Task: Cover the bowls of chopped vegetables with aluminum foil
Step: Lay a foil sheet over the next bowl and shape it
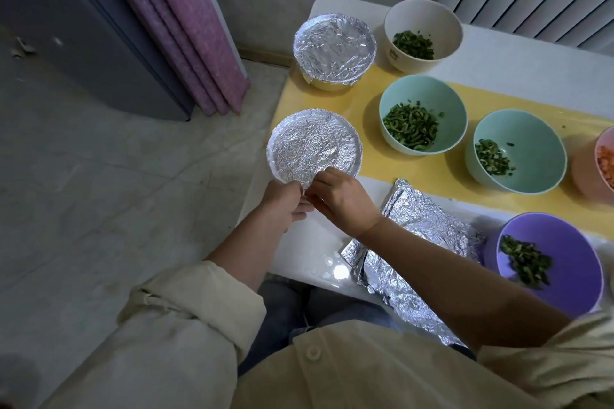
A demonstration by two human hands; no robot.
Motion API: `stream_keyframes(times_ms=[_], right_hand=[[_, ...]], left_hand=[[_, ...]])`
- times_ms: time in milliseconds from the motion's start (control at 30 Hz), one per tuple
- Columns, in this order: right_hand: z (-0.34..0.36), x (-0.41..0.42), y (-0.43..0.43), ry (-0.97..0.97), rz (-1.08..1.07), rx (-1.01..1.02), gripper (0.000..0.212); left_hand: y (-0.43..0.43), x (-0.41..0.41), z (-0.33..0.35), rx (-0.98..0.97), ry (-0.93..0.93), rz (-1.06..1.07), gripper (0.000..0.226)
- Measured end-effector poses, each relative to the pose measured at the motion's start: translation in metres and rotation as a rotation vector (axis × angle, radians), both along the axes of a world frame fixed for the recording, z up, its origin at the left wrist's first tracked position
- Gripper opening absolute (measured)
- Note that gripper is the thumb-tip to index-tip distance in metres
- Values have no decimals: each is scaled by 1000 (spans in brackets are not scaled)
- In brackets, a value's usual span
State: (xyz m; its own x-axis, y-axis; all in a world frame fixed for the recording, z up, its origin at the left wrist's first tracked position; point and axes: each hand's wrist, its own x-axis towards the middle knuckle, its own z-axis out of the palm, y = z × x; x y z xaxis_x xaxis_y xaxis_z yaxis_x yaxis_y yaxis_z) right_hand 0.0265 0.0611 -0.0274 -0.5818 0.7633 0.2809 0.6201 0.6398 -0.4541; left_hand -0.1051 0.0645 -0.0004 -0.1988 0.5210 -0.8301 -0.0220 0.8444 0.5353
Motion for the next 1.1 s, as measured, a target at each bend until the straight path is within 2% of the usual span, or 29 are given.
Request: stream_keyframes(times_ms=[167,233,333,400,433,500,567,600,633,700,800,933,1100], right_hand=[[3,16,6,5,32,-22,15],[4,31,11,9,46,0,19],[3,47,7,36,1,-1,21],[5,53,-3,90,-120,-57,29],[7,52,-10,162,-261,-119,33],[12,46,-21,476,-705,-346,33],[18,37,-23,912,-1109,-787,28],[18,34,-23,1082,-1185,-993,27],[18,32,-23,1168,-1198,-1127,26],[18,26,-19,1248,-1180,-1239,23],[17,15,-8,1234,-1237,-1266,19],[12,13,0,1114,-1336,-1214,20],[3,13,-2,1022,-1319,-1167,22]], left_hand=[[-1,-1,7,-133,-147,-71,19],[-1,-6,6,-183,-158,-16,31],[4,-13,-5,-8,27,150,56],[9,-15,-6,144,106,160,68],[13,-16,-5,196,126,152,70],[20,-18,-5,267,175,118,75],[24,-22,-17,315,229,105,78],[26,-24,-23,337,246,105,77],[27,-25,-26,355,259,99,73],[30,-22,-22,414,284,60,58],[33,-17,-21,456,356,2,45],[33,-15,-27,426,441,-15,42],[32,-15,-22,435,539,-114,37]])
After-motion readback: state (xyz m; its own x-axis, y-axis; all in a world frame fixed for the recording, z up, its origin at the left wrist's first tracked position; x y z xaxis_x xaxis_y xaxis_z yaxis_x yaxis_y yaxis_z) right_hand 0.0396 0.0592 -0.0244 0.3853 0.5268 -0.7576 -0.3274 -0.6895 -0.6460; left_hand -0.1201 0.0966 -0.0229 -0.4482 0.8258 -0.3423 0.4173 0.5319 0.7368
